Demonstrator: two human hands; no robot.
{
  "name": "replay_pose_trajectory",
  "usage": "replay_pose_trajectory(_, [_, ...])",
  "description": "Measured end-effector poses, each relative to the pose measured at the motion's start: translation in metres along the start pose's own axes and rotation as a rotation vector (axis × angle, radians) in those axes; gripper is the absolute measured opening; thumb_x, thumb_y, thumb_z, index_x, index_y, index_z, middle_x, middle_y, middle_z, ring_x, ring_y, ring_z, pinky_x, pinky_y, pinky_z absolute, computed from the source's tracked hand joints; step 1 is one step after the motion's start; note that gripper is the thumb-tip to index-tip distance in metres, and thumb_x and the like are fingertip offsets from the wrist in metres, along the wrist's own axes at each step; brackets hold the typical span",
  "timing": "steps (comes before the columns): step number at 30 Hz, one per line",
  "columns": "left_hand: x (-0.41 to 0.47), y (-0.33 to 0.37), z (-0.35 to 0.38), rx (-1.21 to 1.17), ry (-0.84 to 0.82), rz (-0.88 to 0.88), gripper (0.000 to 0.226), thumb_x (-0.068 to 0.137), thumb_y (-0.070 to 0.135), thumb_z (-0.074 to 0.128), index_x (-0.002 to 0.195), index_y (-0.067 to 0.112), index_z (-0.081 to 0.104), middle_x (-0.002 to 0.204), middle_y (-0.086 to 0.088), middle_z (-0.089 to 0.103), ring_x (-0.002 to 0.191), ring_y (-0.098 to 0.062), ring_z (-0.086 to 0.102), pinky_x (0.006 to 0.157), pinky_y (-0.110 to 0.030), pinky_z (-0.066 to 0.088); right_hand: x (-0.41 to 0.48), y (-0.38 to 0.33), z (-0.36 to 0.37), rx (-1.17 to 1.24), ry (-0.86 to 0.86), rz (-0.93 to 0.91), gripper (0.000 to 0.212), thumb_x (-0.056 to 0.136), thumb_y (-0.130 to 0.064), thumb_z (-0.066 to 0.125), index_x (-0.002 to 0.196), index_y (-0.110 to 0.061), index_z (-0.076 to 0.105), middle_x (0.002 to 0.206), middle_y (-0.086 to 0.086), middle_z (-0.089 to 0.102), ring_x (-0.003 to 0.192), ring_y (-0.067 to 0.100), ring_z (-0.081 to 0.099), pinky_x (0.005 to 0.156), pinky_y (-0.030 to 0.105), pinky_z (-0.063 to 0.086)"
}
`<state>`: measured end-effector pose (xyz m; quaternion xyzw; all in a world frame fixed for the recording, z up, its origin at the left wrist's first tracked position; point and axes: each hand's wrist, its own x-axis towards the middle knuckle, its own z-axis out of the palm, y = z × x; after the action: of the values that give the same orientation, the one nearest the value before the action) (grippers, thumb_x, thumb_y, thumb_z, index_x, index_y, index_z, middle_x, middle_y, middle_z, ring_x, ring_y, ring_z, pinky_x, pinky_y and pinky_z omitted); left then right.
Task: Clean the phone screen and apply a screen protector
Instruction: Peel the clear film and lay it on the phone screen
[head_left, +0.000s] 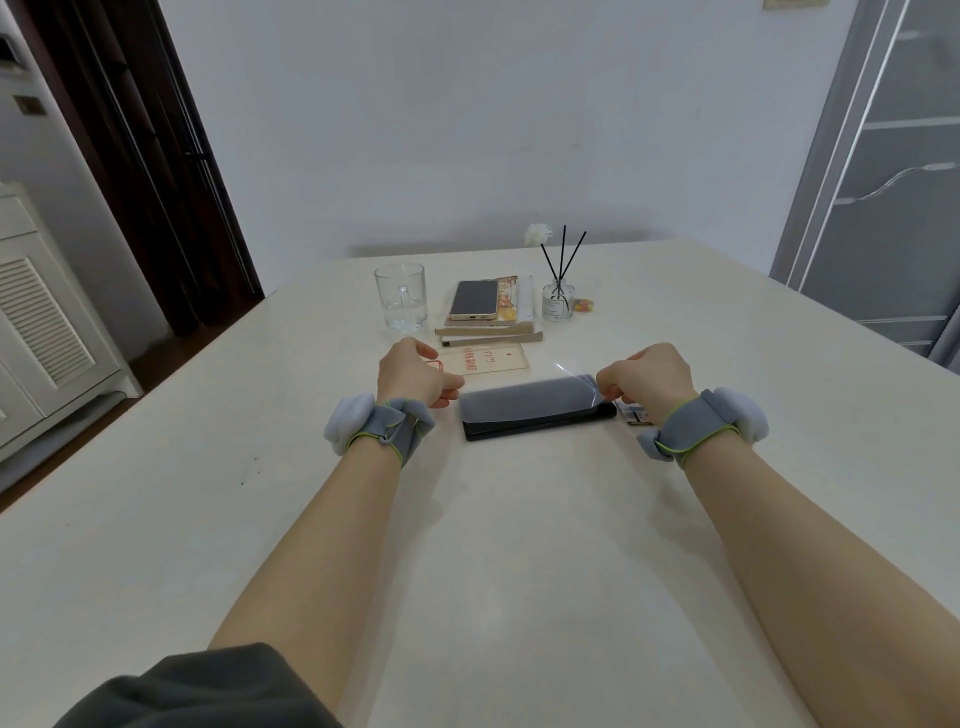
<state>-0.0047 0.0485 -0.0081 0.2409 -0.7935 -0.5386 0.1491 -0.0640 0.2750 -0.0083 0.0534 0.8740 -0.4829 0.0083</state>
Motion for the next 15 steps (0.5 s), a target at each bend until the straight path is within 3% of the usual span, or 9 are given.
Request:
replay_pose_trajectory(8, [-0.0029, -0.0006, 0.0028, 0.036, 0.005, 0.006, 0.041, 0.072, -0.005, 0.074, 0.102, 0.008, 0.05, 0.093, -0.02, 0.064, 0.063, -0.029, 0.065, 0.075, -0.042, 0.059, -0.0015, 0.0003, -0.0006, -0.042, 0.005, 0.016, 0.03, 0.067, -0.004, 0.064, 0.094, 0.009, 0.07, 0.087, 0.019, 0.068, 0.071, 0.026, 0.054, 0.066, 0.027, 0.045])
replay_pose_trajectory(15, [-0.0036, -0.0013, 0.0036, 0.053, 0.01, 0.015, 0.041, 0.072, -0.004, 0.074, 0.104, 0.006, 0.051, 0.091, -0.018, 0.064, 0.061, -0.027, 0.064, 0.074, -0.041, 0.059, -0.0015, -0.0002, -0.0003, -0.038, 0.006, 0.016, 0.03, 0.071, -0.003, 0.062, 0.097, 0.01, 0.068, 0.085, 0.017, 0.064, 0.073, 0.026, 0.054, 0.066, 0.027, 0.044])
